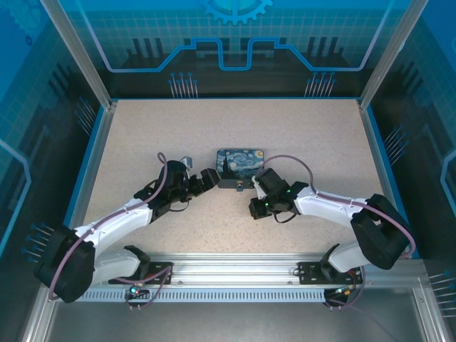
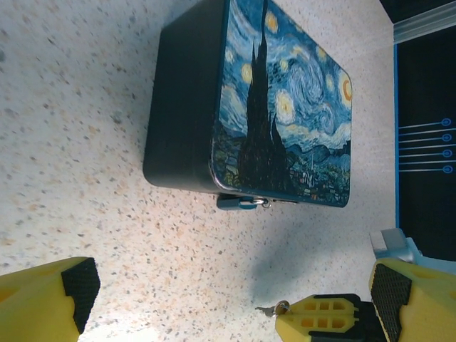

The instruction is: Unlock a padlock with a key

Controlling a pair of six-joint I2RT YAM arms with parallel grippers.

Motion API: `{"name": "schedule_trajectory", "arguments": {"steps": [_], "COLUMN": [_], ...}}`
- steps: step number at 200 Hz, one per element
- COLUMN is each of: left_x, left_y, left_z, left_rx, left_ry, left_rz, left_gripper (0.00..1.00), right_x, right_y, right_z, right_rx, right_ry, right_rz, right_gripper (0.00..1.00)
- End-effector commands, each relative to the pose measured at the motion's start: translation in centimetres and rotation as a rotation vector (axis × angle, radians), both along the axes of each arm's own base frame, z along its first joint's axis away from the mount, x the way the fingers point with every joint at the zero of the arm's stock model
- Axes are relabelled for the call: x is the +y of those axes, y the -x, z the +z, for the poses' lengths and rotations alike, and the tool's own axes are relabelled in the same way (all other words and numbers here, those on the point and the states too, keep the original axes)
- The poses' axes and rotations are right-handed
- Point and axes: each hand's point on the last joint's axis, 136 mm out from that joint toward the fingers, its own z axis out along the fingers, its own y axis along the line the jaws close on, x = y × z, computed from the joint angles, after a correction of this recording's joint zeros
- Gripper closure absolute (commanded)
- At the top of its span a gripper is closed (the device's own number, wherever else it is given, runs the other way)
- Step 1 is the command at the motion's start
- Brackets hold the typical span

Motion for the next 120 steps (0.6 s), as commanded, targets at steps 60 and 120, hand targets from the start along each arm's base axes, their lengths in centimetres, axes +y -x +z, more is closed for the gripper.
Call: {"name": "schedule_trajectory", "arguments": {"steps": [60, 120], "left_x": [-1.7, -1.8], "left_y": [-0.1, -0.3], "left_z": [0.6, 0.5], "left_rx": [0.010, 0.008], "left_ry": [0.072, 0.076], "left_rz": [-0.029, -0.025], "left_gripper": [0.01, 0.01], "right_x": [-1.5, -3.3], "right_y": [2.2, 3.8], "right_z": [-2.0, -3.1], "right_rx": [0.065, 0.093], "right_ry": [0.000, 0.037], "right_rz": [-0.008, -0.023], "right_gripper": [1.00, 0.70]}}
